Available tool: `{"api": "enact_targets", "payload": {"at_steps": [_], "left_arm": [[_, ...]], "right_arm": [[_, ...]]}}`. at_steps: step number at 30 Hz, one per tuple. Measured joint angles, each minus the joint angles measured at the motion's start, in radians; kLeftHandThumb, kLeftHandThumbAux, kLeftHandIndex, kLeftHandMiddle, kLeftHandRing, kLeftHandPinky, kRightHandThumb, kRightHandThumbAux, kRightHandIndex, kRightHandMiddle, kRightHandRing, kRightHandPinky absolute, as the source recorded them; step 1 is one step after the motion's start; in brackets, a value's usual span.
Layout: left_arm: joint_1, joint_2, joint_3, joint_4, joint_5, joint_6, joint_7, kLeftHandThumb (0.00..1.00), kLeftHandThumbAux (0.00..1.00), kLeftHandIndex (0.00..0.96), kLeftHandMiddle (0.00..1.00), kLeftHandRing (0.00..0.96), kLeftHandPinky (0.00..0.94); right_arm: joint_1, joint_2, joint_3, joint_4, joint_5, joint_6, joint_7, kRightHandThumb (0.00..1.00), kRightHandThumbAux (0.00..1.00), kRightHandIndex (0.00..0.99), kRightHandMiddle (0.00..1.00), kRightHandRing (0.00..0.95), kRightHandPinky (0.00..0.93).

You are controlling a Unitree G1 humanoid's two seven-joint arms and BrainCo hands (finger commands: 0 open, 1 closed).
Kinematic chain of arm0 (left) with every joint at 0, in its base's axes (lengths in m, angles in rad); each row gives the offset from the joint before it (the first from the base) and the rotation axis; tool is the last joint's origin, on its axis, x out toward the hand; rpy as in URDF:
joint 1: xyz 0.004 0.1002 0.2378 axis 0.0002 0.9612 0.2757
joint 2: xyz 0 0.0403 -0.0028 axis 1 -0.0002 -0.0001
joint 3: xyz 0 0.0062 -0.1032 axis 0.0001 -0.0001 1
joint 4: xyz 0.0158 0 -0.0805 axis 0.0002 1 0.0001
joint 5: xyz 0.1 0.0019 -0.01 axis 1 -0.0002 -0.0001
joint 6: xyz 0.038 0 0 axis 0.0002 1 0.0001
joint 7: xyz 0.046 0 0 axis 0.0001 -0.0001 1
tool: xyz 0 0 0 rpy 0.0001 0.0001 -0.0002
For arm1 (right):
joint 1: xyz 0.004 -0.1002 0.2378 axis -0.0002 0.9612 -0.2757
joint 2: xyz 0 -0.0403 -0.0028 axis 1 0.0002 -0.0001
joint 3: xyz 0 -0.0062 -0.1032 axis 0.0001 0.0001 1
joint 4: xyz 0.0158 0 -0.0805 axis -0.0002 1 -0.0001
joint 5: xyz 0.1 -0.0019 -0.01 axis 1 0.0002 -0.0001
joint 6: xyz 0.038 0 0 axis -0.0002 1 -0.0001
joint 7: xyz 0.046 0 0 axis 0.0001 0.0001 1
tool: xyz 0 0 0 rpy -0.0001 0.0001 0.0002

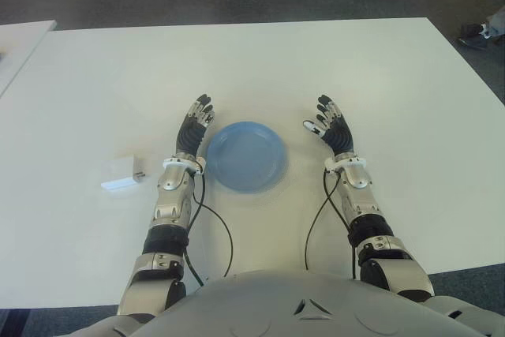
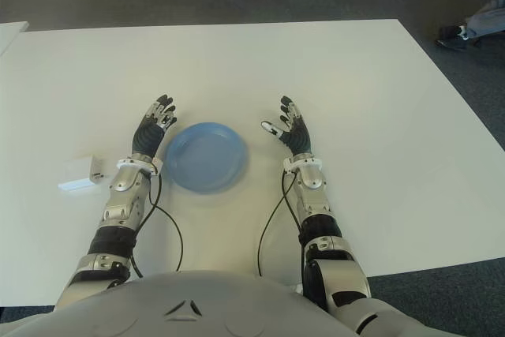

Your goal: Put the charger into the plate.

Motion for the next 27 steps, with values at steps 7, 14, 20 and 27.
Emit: {"api": "enact_targets", "payload": {"at_steps": [7,14,20,27], "left_arm": [[0.073,0.032,-0.012,-0.158,0.037,0.023,0.0,0.029,0.562,0.0,0.086,0.068,0.067],[0.094,0.078,0.036,-0.26,-0.015,0.11,-0.008,0.021,0.584,0.013,0.104,0.091,0.105],[0.12,0.079,0.082,-0.335,-0.076,0.141,-0.008,0.057,0.626,0.026,0.112,0.102,0.115],[0.226,0.103,0.111,-0.476,0.057,-0.016,0.042,0.159,0.65,0.033,0.1,0.104,0.117]], "right_arm": [[-0.012,0.001,0.0,0.021,0.0,-0.014,0.006,0.067,0.647,0.0,0.006,0.01,0.045],[-0.013,-0.001,0.001,0.024,-0.001,-0.014,0.006,0.066,0.617,0.0,0.0,0.004,0.042],[-0.014,-0.002,0.007,0.02,-0.003,-0.014,0.008,0.059,0.574,0.0,0.0,0.0,0.027],[-0.014,-0.007,0.018,0.015,-0.008,-0.014,0.02,0.049,0.524,0.0,0.0,0.0,0.027]]}}
